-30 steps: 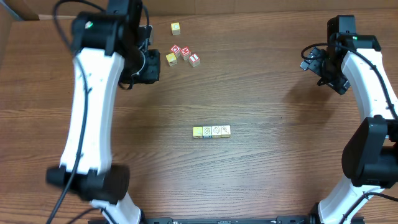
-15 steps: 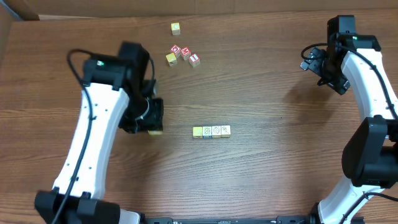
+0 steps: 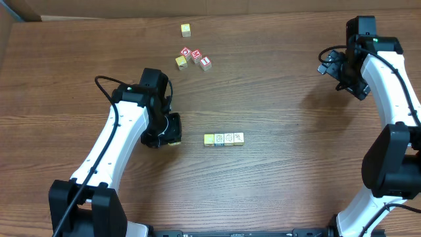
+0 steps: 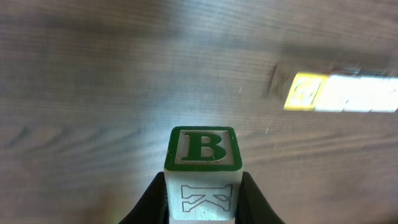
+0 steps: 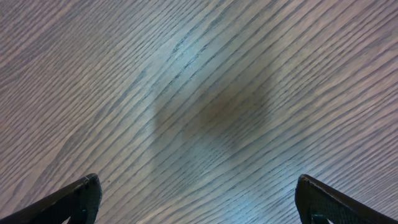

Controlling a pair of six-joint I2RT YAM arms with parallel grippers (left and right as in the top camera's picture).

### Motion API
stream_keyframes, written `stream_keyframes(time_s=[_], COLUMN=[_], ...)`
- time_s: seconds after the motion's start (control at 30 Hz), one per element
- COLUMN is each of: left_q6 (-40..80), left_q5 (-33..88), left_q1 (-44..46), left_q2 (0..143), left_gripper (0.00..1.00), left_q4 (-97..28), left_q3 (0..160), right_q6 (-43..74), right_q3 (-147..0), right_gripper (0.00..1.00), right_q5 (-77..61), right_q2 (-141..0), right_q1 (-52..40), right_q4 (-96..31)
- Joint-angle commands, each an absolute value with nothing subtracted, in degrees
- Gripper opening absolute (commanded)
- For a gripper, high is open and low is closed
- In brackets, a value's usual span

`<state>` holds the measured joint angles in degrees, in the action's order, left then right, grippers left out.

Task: Flip 5 blocks
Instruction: 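Grasp the green B block with the left gripper and lift it, then carry the green B block to the left end of the row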

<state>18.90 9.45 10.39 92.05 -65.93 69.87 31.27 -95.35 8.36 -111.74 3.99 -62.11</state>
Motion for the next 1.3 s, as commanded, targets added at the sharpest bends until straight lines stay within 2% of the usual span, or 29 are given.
stream_keyframes(time_s=[0.0, 0.17, 0.6, 0.73, 0.83, 0.93, 1.0, 1.03, 1.1, 1.2, 1.27], left_q6=[21.3, 26.3, 30.5, 30.5, 30.5, 30.5, 30.5, 30.5, 30.5, 30.5, 30.5], left_q5=[9.3, 4.0, 0.6, 0.0, 0.0, -0.2, -0.5, -0.4, -0.2, 0.1, 2.0], left_q1=[11.9, 14.9, 22.2, 22.5, 22.5, 22.5, 22.4, 22.3, 22.1, 22.1, 22.3], left_q2=[91.4, 91.4, 91.6, 91.6, 91.6, 91.6, 91.6, 91.6, 91.6, 91.6, 91.6], left_gripper=[0.13, 0.16, 0.17, 0.29, 0.33, 0.50, 0.56, 0.52, 0.31, 0.05, 0.04], left_q4=[-63.9, -62.9, -60.3, -58.5, -58.0, -58.1, -58.0, -58.0, -58.6, -60.8, -62.9], left_q3=[69.4, 69.4, 67.6, 66.2, 66.2, 66.2, 66.2, 66.2, 66.2, 66.2, 66.2], right_q6=[31.0, 31.0, 31.0, 31.0, 31.0, 31.0, 31.0, 31.0, 31.0, 31.0, 31.0], right_q3=[-96.0, -96.0, -96.0, -96.0, -96.0, -96.0, -96.0, -96.0, -96.0, -96.0, -96.0], right_gripper=[1.00, 1.00, 1.00, 1.00, 1.00, 1.00, 1.00, 1.00, 1.00, 1.00, 1.00], right_q5=[9.0, 9.0, 9.0, 9.0, 9.0, 9.0, 9.0, 9.0, 9.0, 9.0, 9.0], right_q2=[-110.7, -110.7, -110.7, -110.7, -110.7, -110.7, -110.7, -110.7, -110.7, -110.7, -110.7], right_q1=[4.0, 4.0, 4.0, 4.0, 4.0, 4.0, 4.0, 4.0, 4.0, 4.0, 4.0], right_q4=[-61.8, -61.8, -61.8, -61.8, -61.8, -61.8, -61.8, -61.8, -61.8, -61.8, -61.8])
